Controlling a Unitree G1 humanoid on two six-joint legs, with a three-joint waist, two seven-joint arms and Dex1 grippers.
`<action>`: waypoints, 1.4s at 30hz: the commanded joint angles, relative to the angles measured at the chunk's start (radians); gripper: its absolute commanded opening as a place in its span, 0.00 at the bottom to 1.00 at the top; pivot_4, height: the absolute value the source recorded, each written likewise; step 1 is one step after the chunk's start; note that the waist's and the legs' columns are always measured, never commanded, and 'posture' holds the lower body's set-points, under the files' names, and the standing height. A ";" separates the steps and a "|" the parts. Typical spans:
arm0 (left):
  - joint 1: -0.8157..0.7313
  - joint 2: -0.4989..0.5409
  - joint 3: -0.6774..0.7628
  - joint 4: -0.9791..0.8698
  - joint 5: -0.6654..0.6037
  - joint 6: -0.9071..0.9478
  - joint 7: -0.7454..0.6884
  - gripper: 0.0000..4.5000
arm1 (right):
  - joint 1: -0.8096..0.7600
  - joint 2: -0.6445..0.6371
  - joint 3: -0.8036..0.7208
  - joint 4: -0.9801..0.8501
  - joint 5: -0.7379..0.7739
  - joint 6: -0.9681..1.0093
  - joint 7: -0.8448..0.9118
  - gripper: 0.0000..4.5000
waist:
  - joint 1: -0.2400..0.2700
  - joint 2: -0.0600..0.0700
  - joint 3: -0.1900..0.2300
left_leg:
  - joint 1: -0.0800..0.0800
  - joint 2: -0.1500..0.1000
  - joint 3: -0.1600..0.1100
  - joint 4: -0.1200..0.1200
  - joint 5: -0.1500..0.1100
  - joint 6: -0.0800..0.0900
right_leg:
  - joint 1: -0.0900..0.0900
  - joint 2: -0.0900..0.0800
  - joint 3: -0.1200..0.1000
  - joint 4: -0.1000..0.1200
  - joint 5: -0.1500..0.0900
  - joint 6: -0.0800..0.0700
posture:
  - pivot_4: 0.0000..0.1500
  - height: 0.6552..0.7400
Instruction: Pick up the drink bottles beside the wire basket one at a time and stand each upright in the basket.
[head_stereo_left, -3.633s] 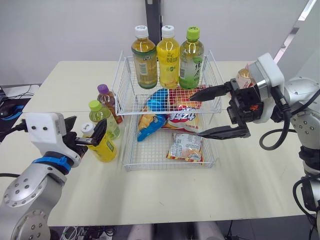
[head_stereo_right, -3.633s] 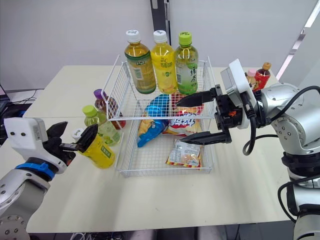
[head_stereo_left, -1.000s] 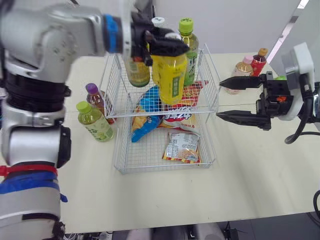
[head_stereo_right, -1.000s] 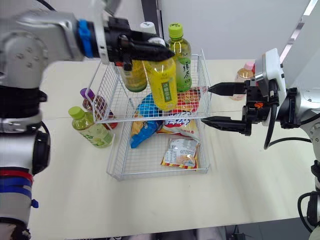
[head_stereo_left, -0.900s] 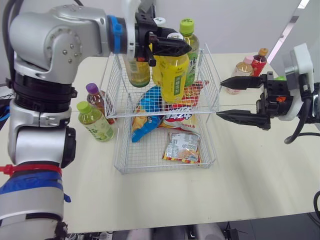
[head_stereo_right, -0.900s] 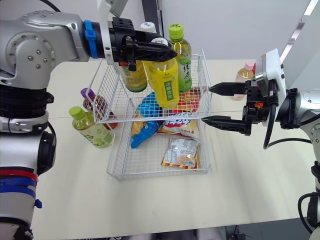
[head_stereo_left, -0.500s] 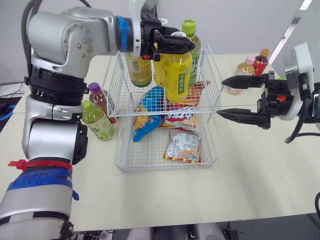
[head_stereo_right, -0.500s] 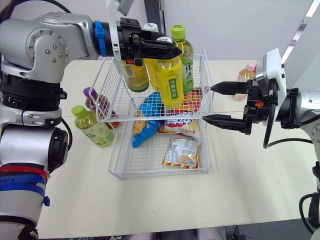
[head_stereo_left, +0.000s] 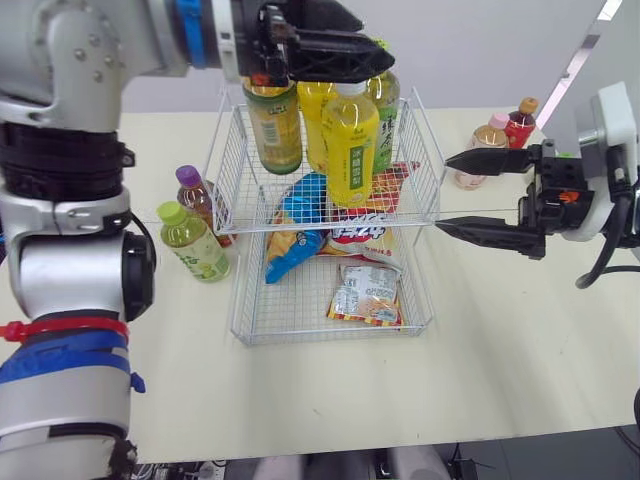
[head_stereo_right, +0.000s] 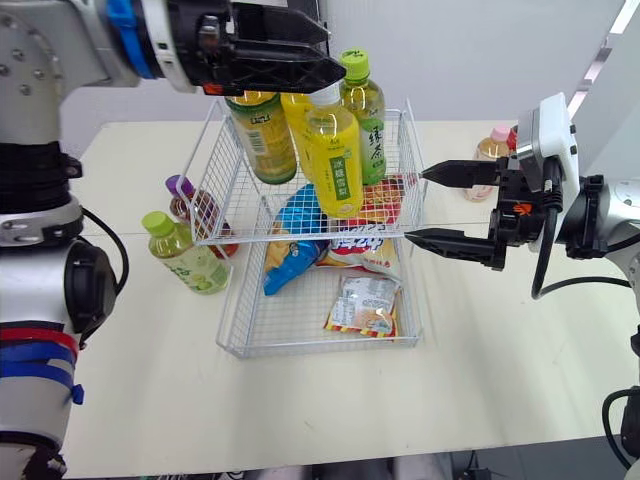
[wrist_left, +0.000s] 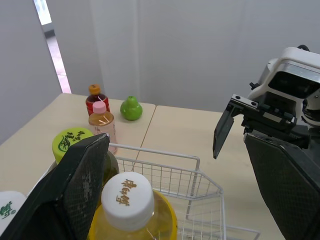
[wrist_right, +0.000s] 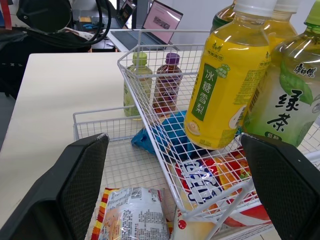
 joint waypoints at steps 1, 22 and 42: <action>0.015 0.099 0.106 -0.111 -0.070 0.079 -0.008 1.00 | -0.009 -0.017 -0.031 -0.019 0.012 -0.009 -0.003 1.00 | -0.007 0.000 0.000 | 0.000 0.000 0.000 0.000 0.000 0.000 | 0.000 0.000 0.000 0.000 0.000 0.000 | 1.00 1.00; 0.942 0.477 0.891 -0.465 -0.010 0.177 0.191 1.00 | -0.136 0.117 0.157 0.058 -0.038 -0.064 0.090 1.00 | -0.008 0.000 0.000 | 0.004 0.002 0.001 0.008 0.000 0.000 | 0.000 0.001 0.001 0.013 0.000 -0.001 | 1.00 1.00; 1.519 0.005 1.091 -0.738 -0.002 -0.158 0.368 1.00 | -0.174 0.173 0.200 0.098 -0.100 -0.095 0.135 1.00 | 0.020 -0.001 -0.002 | 0.004 0.004 0.002 0.008 0.000 0.000 | 0.002 -0.004 -0.001 0.006 0.003 -0.005 | 1.00 1.00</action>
